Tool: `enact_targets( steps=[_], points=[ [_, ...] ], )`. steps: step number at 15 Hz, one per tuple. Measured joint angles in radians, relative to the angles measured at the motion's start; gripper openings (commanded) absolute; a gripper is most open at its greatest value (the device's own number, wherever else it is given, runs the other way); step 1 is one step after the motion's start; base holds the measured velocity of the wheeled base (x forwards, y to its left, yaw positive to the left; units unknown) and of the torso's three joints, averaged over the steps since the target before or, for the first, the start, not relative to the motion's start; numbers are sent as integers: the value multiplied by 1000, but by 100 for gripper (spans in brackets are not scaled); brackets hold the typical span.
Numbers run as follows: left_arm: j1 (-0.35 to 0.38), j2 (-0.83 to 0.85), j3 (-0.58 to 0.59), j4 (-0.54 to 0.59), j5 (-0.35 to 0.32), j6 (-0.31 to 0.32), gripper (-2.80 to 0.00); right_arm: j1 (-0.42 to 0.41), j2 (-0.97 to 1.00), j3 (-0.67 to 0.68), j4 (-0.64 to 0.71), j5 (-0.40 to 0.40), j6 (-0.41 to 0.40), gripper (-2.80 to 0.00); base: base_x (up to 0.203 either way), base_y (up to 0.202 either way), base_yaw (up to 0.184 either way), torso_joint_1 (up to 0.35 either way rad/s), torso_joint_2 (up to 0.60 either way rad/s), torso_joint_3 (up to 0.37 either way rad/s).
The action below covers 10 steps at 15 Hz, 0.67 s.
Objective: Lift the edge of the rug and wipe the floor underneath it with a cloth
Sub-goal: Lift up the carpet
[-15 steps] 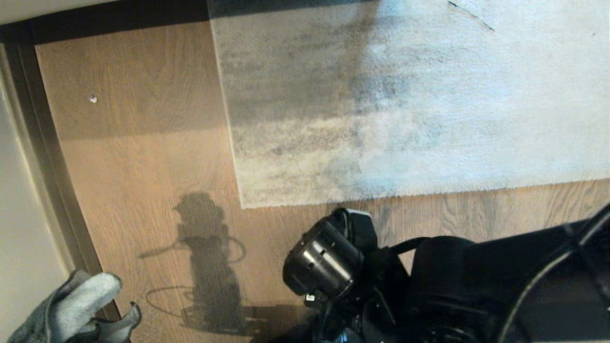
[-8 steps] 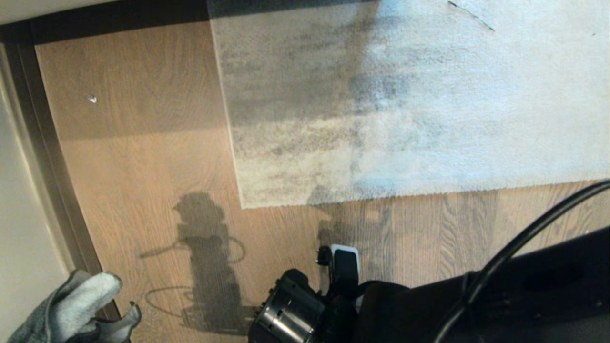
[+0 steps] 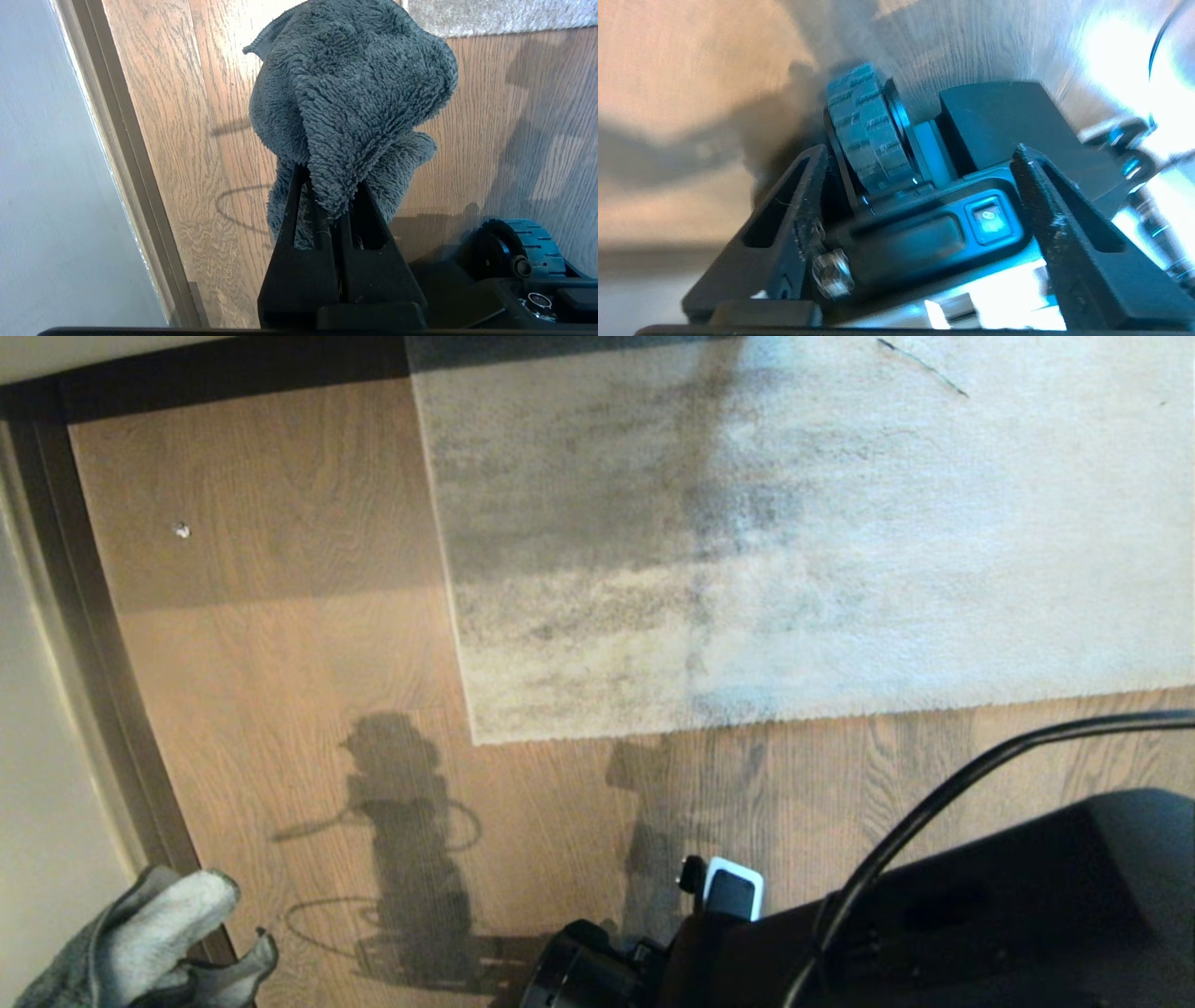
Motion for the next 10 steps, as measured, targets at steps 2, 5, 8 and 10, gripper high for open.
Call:
enact_targets(
  steps=[2, 5, 8, 10],
  points=[
    [0, 0, 0, 0, 0, 1, -280, -24, 40, -11, 4, -2, 98, 0, 0, 0, 0, 0, 0, 0],
    [0, 0, 0, 0, 0, 1, -280, -64, 94, -67, -6, -3, 145, 0, 0, 0, 0, 0, 0, 0],
    [0, 0, 0, 0, 0, 0, -280, -86, 126, -93, -91, -12, 146, 0, 0, 0, 0, 0, 0, 0],
    [0, 0, 0, 0, 0, 0, -280, -100, 132, -96, -145, -15, 139, 0, 0, 0, 0, 0, 0, 0]
  ],
)
